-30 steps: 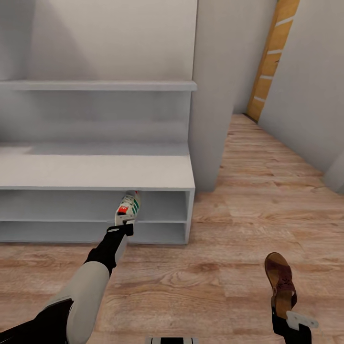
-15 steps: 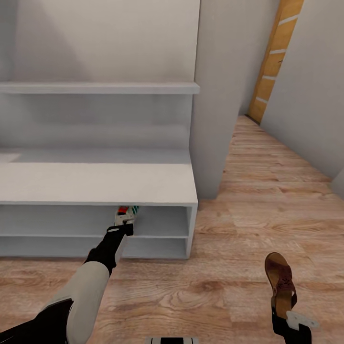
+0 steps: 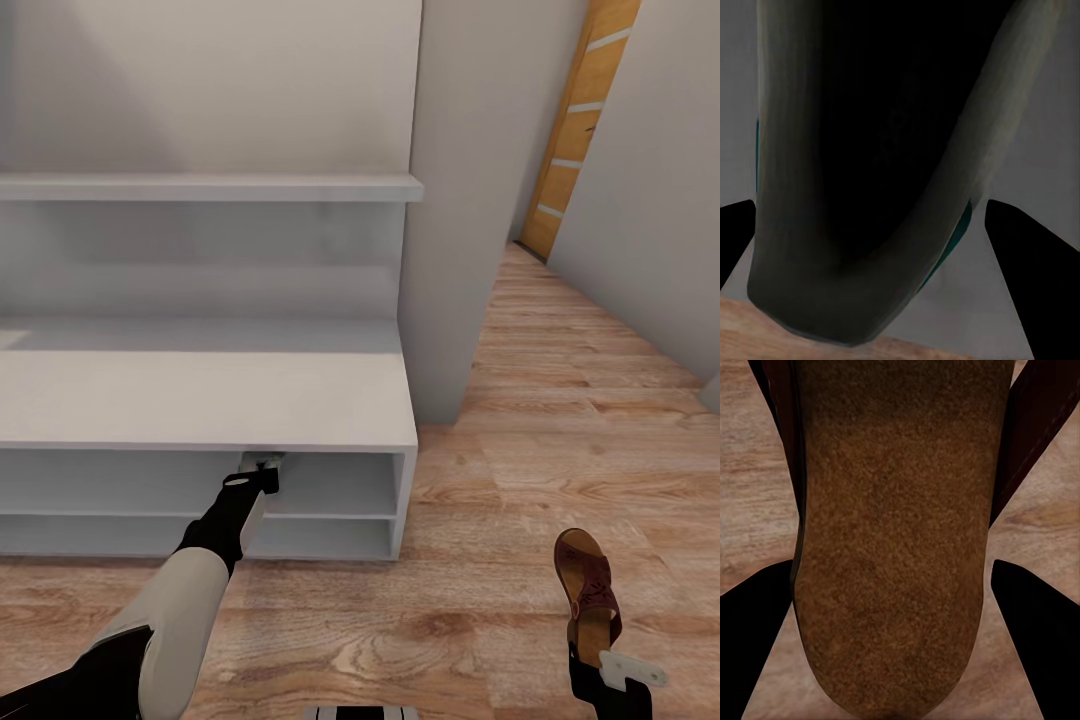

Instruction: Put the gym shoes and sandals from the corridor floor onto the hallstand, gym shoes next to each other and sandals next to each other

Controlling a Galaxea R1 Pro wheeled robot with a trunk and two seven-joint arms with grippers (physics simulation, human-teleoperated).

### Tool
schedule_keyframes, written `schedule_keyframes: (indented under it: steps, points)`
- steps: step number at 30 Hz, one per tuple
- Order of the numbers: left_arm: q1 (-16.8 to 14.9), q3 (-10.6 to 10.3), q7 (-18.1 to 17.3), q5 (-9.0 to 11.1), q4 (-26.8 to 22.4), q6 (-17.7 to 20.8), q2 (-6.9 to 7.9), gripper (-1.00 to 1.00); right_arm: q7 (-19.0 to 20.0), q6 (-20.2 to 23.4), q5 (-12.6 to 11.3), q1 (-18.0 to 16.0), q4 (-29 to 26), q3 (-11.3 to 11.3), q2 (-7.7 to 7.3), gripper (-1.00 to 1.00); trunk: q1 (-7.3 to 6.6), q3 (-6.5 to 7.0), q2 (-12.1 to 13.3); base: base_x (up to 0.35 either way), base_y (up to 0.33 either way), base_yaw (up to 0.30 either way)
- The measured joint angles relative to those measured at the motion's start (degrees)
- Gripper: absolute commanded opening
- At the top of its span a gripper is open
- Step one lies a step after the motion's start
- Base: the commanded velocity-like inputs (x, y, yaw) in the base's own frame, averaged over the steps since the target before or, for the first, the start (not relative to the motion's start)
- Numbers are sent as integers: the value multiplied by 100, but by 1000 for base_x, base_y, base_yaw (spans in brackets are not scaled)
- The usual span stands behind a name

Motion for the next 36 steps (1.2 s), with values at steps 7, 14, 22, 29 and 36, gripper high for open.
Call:
schedule_keyframes:
  steps: [7,14,22,29,36]
  points:
    - [5,0,1,-12,-4,1,7,-100,0,1,1,0,0,1,0,-100,-2,0,0,77,0,0]
    - [23,5,-1,0,-52,-5,36,100,0,3,0,0,0,-5,0,-100,1,0,0,24,0,0]
    - [26,-5,0,1,-68,-7,52,100,0,4,0,0,0,-8,0,-100,1,0,0,-7,1,0]
    - [26,-13,0,1,-71,-7,53,100,0,5,0,0,1,-8,0,-100,4,-1,1,-219,71,0]
    - [26,-13,0,1,-72,-6,53,100,0,6,0,0,1,-8,0,-100,4,-1,1,-302,112,0]
